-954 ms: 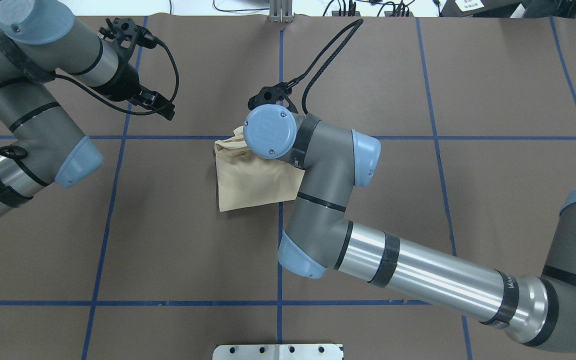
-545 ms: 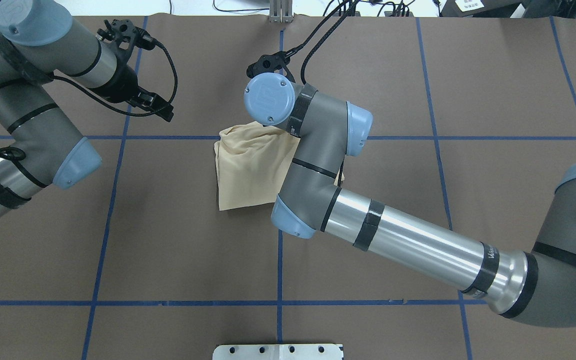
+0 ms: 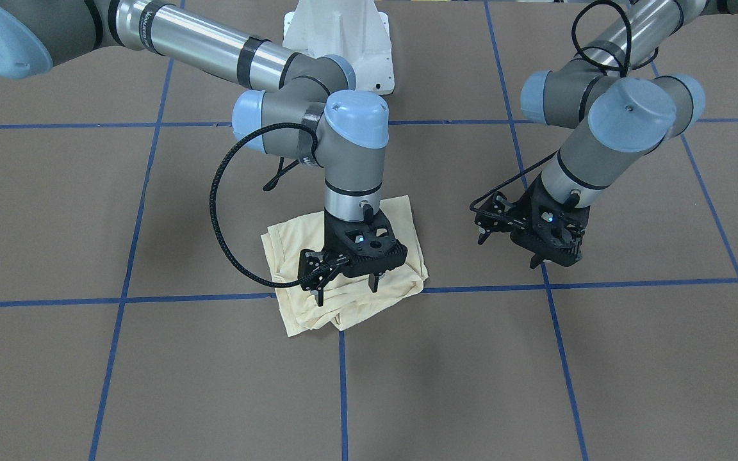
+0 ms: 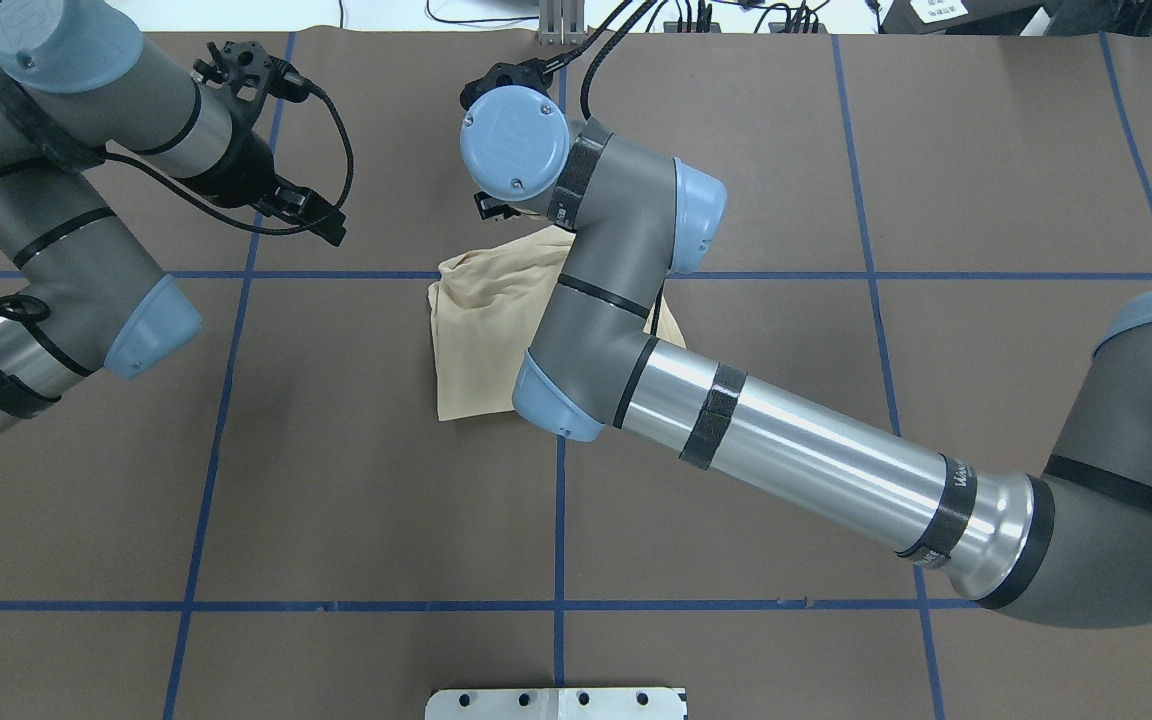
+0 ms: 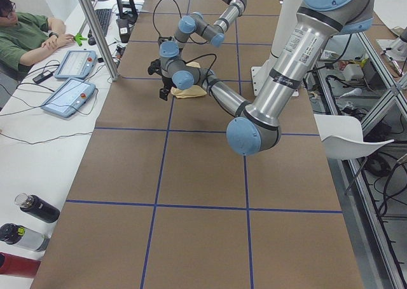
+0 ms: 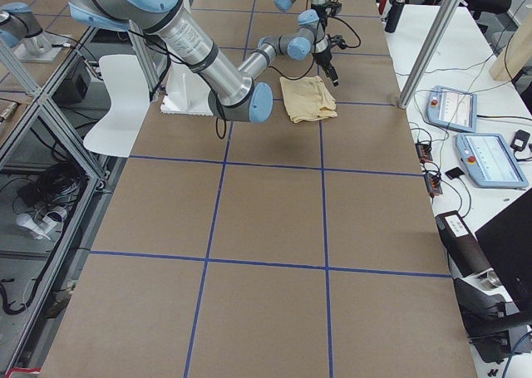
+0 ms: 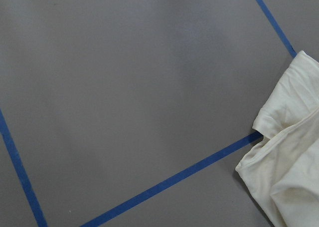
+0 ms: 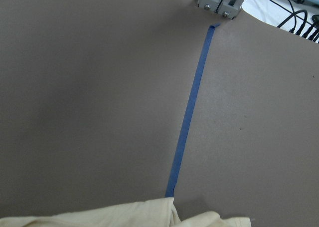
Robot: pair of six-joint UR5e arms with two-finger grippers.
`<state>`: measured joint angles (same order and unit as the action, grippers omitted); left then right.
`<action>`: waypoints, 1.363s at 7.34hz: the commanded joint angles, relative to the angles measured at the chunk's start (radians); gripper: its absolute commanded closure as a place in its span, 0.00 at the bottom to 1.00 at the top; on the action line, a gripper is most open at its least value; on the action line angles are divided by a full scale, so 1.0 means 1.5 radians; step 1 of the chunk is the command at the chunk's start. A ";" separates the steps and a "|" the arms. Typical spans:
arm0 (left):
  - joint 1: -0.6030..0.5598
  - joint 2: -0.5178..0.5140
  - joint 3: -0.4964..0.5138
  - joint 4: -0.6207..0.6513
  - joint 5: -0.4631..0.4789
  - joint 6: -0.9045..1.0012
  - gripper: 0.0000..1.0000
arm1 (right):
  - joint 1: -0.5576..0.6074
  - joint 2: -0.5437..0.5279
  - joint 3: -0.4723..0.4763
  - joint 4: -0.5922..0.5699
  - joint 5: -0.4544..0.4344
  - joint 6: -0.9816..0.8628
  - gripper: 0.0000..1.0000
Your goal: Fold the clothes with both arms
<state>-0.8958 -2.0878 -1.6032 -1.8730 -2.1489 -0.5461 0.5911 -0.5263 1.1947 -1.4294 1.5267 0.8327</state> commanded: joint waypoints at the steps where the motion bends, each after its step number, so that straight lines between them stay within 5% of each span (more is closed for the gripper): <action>1: 0.000 0.000 -0.001 0.000 0.000 0.000 0.00 | 0.014 -0.016 0.062 -0.069 0.079 0.034 0.00; 3: -0.002 0.021 -0.020 0.001 0.001 0.003 0.00 | 0.095 -0.106 0.169 -0.093 0.227 0.048 0.00; 5: -0.027 0.076 -0.087 0.008 0.002 0.017 0.00 | 0.187 -0.225 0.319 -0.179 0.305 0.023 0.00; 10: -0.200 0.237 -0.109 0.010 -0.039 0.325 0.00 | 0.446 -0.525 0.368 -0.173 0.472 -0.394 0.00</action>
<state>-1.1162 -1.7957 -1.7664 -1.8591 -2.1681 -0.1861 1.1587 -1.1960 1.7367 -1.6886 2.1839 0.4102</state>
